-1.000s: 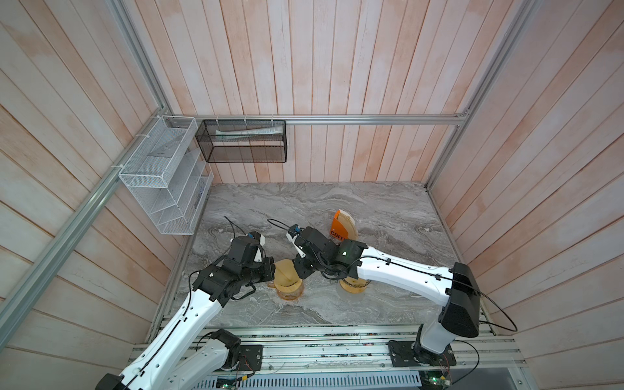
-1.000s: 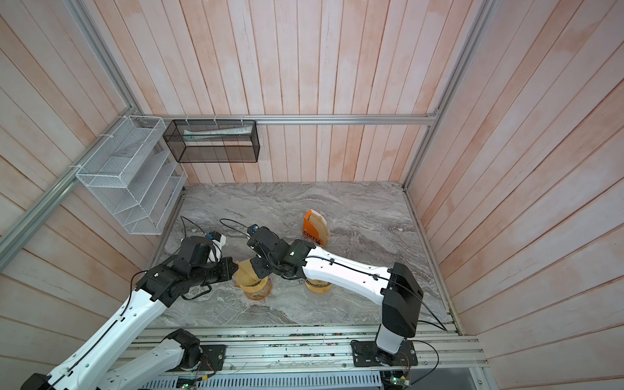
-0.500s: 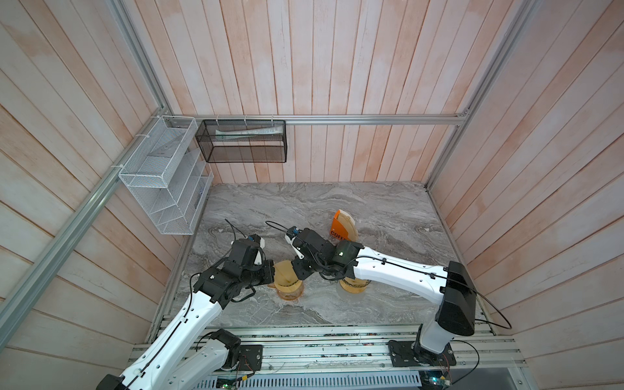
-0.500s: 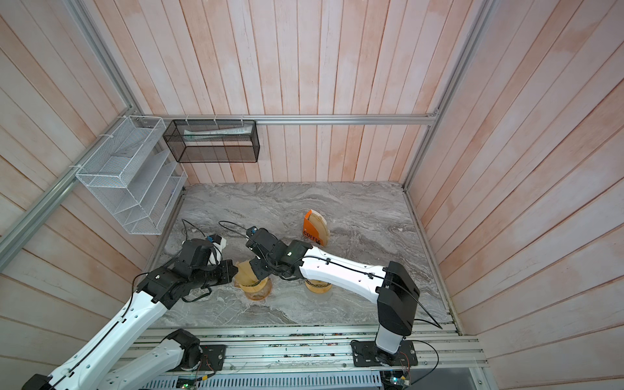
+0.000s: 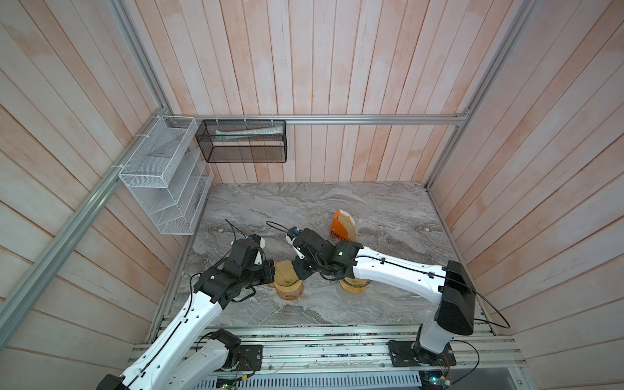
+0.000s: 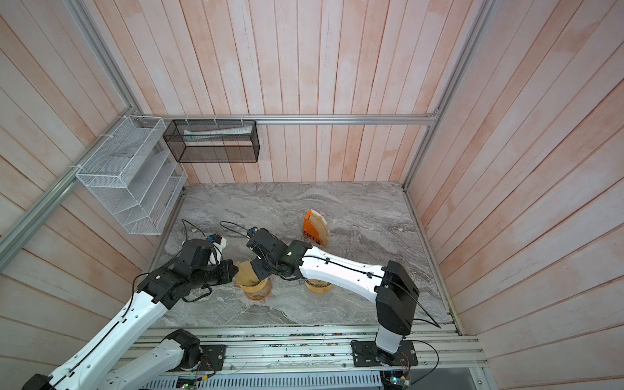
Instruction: Place the coffee filter in the dripper
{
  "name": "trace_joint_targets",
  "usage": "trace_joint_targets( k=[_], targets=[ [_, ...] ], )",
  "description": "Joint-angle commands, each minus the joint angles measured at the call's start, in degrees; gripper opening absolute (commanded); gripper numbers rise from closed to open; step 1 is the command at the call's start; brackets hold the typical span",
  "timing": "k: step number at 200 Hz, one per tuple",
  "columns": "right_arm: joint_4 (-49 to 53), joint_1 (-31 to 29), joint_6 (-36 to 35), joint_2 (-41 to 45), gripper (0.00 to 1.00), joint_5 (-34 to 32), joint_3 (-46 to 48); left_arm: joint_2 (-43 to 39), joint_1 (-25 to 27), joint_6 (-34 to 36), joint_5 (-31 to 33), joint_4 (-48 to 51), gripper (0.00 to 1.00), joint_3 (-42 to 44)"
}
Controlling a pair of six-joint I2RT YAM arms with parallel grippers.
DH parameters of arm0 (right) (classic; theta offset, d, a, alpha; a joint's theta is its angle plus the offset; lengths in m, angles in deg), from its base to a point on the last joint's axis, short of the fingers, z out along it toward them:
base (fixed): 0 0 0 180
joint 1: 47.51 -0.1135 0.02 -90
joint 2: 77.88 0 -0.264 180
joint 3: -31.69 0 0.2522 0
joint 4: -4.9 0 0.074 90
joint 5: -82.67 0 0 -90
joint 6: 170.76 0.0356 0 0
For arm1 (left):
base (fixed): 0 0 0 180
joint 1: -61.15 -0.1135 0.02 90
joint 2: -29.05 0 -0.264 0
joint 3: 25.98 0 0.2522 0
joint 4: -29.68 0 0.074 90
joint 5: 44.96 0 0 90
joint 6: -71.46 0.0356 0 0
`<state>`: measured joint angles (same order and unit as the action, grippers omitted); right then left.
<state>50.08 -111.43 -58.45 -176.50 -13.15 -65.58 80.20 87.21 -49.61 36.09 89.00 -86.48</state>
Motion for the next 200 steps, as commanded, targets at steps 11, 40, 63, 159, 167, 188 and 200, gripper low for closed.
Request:
trace_joint_targets(
  k=[11, 40, 63, 159, 167, 188, 200],
  targets=[
    [-0.13, 0.32, -0.15, -1.30, 0.00, 0.70, 0.44, -0.62, 0.30, 0.48, -0.10, -0.73, 0.05, 1.04],
    [-0.19, 0.31, -0.16, -1.42, 0.00, 0.83, 0.53, -0.37, 0.30, 0.48, -0.10, -0.78, 0.05, 1.33],
    [-0.15, 0.33, -0.11, -1.48, 0.00, 0.91, 0.59, -0.48, 0.30, 0.48, -0.08, -0.98, 0.05, 1.57],
    [-0.39, 0.52, 0.02, -1.26, 0.00, 0.82, 1.09, -0.38, 0.30, 0.48, -0.15, -0.64, 0.05, 1.48],
    [-0.53, 0.53, 0.02, -1.21, 0.00, 0.82, 1.13, -0.36, 0.30, 0.52, -0.19, -0.55, 0.05, 1.40],
    [-0.32, 0.55, 0.02, -1.21, 0.00, 0.84, 0.92, -0.43, 0.31, 0.54, -0.19, -0.37, 0.05, 1.22],
    [0.21, 0.55, -0.13, -1.28, 0.00, 0.82, 0.42, -0.49, 0.30, 0.52, -0.19, -0.54, 0.05, 1.17]
  ],
)
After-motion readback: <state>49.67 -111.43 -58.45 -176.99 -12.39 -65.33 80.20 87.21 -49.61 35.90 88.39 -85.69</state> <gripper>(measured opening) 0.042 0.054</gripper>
